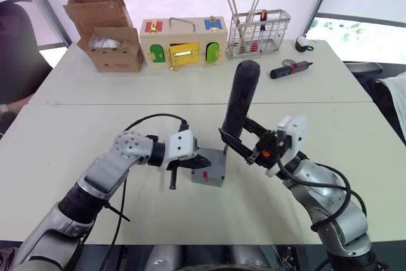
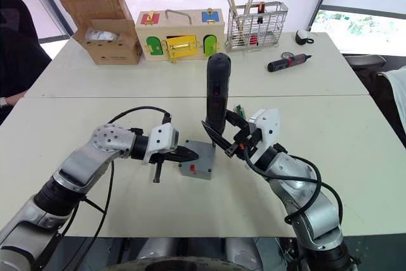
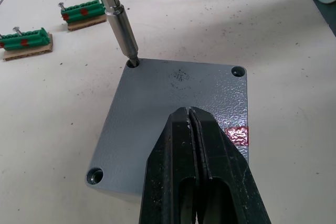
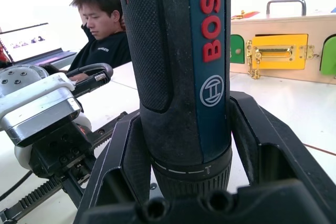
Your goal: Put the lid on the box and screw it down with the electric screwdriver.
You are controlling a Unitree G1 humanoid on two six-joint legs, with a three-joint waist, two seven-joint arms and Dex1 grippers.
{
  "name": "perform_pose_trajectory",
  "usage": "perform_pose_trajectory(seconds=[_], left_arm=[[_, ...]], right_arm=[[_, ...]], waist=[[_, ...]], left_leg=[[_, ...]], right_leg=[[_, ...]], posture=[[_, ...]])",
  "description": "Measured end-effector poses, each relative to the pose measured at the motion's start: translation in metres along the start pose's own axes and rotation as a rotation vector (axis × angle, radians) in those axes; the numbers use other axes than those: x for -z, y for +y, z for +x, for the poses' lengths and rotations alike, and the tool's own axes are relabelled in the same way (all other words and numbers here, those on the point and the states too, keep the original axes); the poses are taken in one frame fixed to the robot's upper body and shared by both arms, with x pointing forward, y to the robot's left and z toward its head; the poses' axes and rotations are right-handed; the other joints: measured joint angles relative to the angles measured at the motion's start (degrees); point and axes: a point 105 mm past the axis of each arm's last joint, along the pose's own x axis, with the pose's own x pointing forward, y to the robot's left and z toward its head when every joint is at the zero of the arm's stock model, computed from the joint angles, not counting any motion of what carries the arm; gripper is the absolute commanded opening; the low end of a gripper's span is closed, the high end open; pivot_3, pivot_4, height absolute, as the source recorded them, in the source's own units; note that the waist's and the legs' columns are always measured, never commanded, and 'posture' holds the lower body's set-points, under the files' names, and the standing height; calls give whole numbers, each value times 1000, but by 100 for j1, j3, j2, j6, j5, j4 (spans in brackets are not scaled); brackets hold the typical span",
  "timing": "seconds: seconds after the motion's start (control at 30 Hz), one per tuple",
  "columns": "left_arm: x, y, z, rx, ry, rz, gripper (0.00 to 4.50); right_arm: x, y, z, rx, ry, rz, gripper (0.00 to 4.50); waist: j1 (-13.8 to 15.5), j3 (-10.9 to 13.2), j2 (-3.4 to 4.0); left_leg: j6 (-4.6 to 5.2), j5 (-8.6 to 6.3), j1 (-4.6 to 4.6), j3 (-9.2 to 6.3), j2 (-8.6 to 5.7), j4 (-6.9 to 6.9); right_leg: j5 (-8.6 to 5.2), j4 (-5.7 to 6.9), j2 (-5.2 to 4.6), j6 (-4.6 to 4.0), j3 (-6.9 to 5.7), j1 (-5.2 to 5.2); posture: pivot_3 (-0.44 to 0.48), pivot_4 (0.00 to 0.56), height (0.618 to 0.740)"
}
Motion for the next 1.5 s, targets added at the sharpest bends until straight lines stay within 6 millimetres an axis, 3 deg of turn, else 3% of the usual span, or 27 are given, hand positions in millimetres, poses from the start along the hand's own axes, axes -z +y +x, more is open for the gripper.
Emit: perform_pose_trajectory(seconds=[1.5], left_arm=[[-1, 1, 3, 4, -17, 34, 0]], right_arm=[[-2, -3, 5, 25, 3, -27, 1844]], waist=[[21, -3, -12]], left_leg=[[0, -3, -17, -3, 1, -23]], right_leg=[[-32, -48, -29, -59, -1, 0]], posture=[[0, 150, 740]])
